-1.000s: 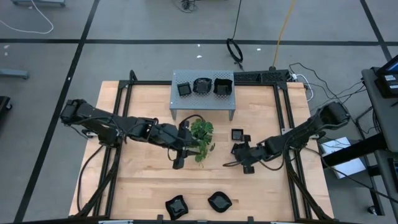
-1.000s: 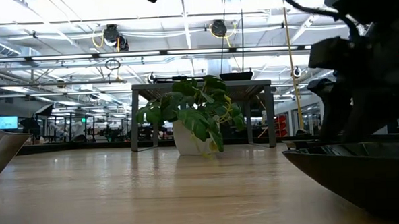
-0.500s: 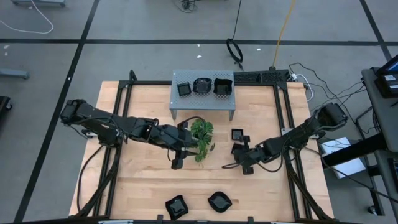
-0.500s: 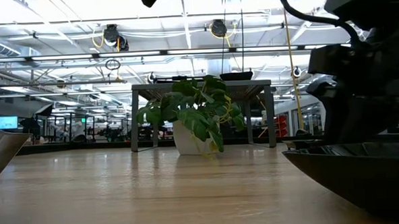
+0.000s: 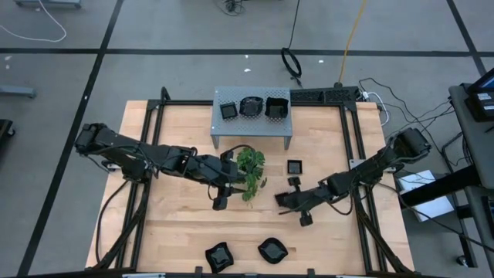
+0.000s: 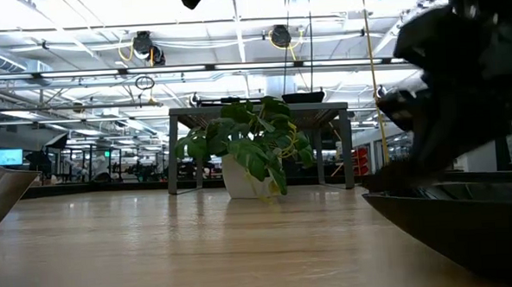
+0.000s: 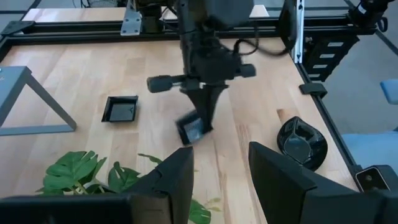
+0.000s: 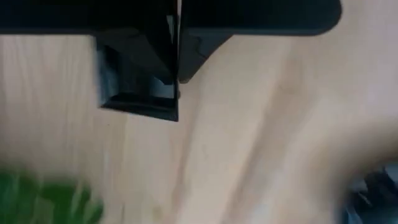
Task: Pick & Place Mini shaped plates
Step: Stack the black square plate on top of the other black square plate on the shelf
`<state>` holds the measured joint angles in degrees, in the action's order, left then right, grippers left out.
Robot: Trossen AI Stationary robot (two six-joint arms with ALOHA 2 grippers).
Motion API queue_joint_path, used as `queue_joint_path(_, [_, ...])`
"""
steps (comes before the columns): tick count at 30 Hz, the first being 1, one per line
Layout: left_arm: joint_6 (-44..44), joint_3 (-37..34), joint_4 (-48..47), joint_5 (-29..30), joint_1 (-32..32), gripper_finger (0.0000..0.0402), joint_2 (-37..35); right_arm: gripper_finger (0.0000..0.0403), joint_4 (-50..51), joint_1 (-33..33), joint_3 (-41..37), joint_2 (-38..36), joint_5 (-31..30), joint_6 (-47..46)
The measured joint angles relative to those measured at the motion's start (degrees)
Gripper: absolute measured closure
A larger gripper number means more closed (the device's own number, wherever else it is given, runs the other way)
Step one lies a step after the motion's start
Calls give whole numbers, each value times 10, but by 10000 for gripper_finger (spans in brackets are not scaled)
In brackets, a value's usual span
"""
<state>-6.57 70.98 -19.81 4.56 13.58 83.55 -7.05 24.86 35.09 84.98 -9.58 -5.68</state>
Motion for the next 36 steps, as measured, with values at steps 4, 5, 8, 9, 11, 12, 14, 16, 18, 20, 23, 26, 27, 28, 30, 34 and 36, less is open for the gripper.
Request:
queue_joint_path(4, [0,0,0,0,0,243,0,399,-128,-15,0,26,-4,47])
queue_joint_path(5, [-2,0,0,0,0,243,0,400,-166,-20,0,38,-4,54])
queue_joint_path(8, [-22,0,0,-6,0,243,0,399,-248,-40,20,92,17,82])
queue_joint_path(9, [-31,0,0,-13,0,243,0,398,-260,-44,35,111,25,97])
queue_joint_path(11, [-48,0,0,-32,0,243,0,397,-268,-52,76,150,40,132])
queue_joint_path(12, [-56,0,0,-41,0,243,0,397,-269,-55,101,171,50,152])
queue_joint_path(14, [-78,0,-1,-61,1,243,0,397,-265,-61,144,210,64,187])
queue_joint_path(16, [-100,0,-1,-81,3,243,0,397,-261,-68,184,247,83,214])
queue_joint_path(18, [-120,0,-3,-99,6,243,0,397,-262,-77,217,277,100,227])
queue_joint_path(20, [-137,0,-10,-111,11,243,0,397,-261,-85,243,300,111,227])
queue_joint_path(23, [-160,0,-23,-124,19,243,0,397,-261,-95,268,328,128,227])
queue_joint_path(26, [-176,0,-37,-125,29,243,0,396,-260,-99,277,335,129,227])
queue_joint_path(27, [-179,0,-41,-125,32,243,0,394,-261,-100,279,335,128,221])
queue_joint_path(28, [-180,0,-47,-125,35,243,0,392,-261,-102,280,334,129,211])
queue_joint_path(30, [-180,0,-50,-125,42,243,0,383,-258,-103,280,334,129,190])
queue_joint_path(34, [-179,0,-52,-123,53,243,0,347,-252,-102,280,334,129,185])
queue_joint_path(36, [-178,0,-58,-123,57,243,0,325,-246,-99,280,334,128,185])
